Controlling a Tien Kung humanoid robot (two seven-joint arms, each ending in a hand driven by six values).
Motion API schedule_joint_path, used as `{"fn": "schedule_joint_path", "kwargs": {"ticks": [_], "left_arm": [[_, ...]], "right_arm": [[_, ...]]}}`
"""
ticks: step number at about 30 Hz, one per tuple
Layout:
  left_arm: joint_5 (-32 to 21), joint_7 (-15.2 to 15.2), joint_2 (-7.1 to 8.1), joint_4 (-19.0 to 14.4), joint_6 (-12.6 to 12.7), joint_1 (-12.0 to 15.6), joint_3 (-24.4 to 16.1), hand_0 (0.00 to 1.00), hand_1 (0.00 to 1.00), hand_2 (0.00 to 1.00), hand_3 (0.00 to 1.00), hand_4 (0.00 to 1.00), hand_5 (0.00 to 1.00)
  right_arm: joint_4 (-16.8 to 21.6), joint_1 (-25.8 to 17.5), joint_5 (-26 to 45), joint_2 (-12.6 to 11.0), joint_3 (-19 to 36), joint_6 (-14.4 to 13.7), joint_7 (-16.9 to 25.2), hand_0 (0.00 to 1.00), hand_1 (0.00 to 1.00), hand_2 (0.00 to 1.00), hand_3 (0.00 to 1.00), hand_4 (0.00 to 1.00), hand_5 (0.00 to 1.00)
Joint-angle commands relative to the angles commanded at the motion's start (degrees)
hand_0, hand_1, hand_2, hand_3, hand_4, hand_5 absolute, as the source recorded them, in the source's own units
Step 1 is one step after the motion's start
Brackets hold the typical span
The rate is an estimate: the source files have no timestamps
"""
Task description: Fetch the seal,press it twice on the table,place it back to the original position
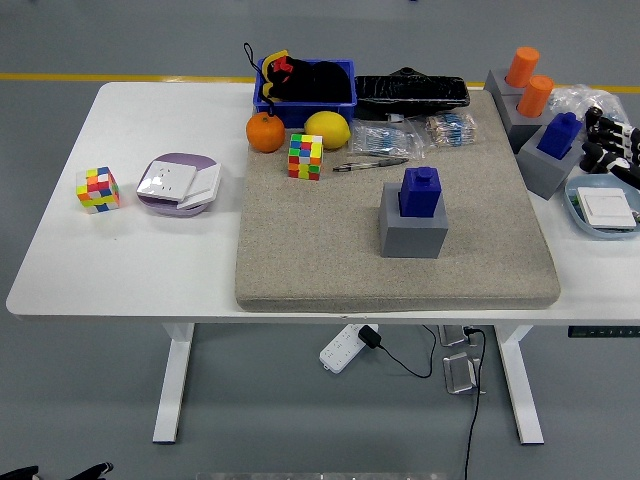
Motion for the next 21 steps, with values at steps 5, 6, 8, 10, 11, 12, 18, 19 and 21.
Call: {"fn": "schedule_joint_path", "kwargs": {"ticks": [5,6,8,10,11,12,18,19,21], "left_arm": [[-0.1,-0.1,-0.04,0.0,0.0,-0.1,0.2,0.813,0.784,0.762,0.801,0.682,0.421],[-0.2,-0.1,-0.05,0.0,0.0,-0.1,0.3,0.813,0.784,0.762,0.801,0.682,0.421],[-0.3,-0.2,-0.06,0.0,0.0,-0.1,0.4,0.813,0.784,0.762,0.801,0.682,0.421],[-0.3,-0.2,-0.07,0.0,0.0,-0.1,0.4,0.813,0.784,0.762,0.801,0.681,0.421],[-0.2,-0.1,-0.06,0.0,0.0,0.0,0.2,0.813,0.784,0.762,0.801,0.681,0.421],[-0.1,0.0,-0.05,0.0,0.0,0.0,0.1,0.813,0.784,0.762,0.801,0.681,0.421],[0.3,0.1,0.06,0.0,0.0,0.2,-0.2,0.812,0.784,0.762,0.801,0.681,0.421],[0.3,0.1,0.06,0.0,0.0,0.3,-0.1,0.812,0.784,0.762,0.801,0.681,0.421],[0.5,0.1,0.07,0.0,0.0,0.3,-0.2,0.814,0.784,0.762,0.801,0.680,0.422]], "right_arm": [[0.7,-2.1,-0.9,1.2,1.9,0.2,-0.4,0.953,0.906,0.889,0.891,0.998,0.715],[0.8,-2.5,-0.8,1.4,2.3,0.1,-0.4,0.953,0.906,0.889,0.891,0.998,0.715],[0.8,-2.7,-0.8,1.5,2.5,0.1,-0.4,0.953,0.906,0.889,0.891,0.998,0.715],[1.1,-3.1,-0.9,1.6,3.0,0.1,-0.4,0.954,0.906,0.891,0.890,0.998,0.705],[1.4,-3.3,-1.0,1.7,3.4,0.1,-0.5,0.954,0.906,0.891,0.890,0.998,0.705],[2.0,-3.4,-0.8,1.7,3.7,0.0,-0.5,0.954,0.906,0.891,0.890,0.998,0.705],[6.5,-4.6,0.1,1.7,3.4,0.0,-0.5,0.953,0.906,0.888,0.890,0.998,0.703],[7.2,-4.7,0.2,1.7,3.1,0.0,-0.6,0.953,0.906,0.888,0.890,0.998,0.703],[9.2,-4.9,0.6,1.7,2.3,0.0,-0.5,0.950,0.900,0.882,0.882,0.998,0.681]]}}
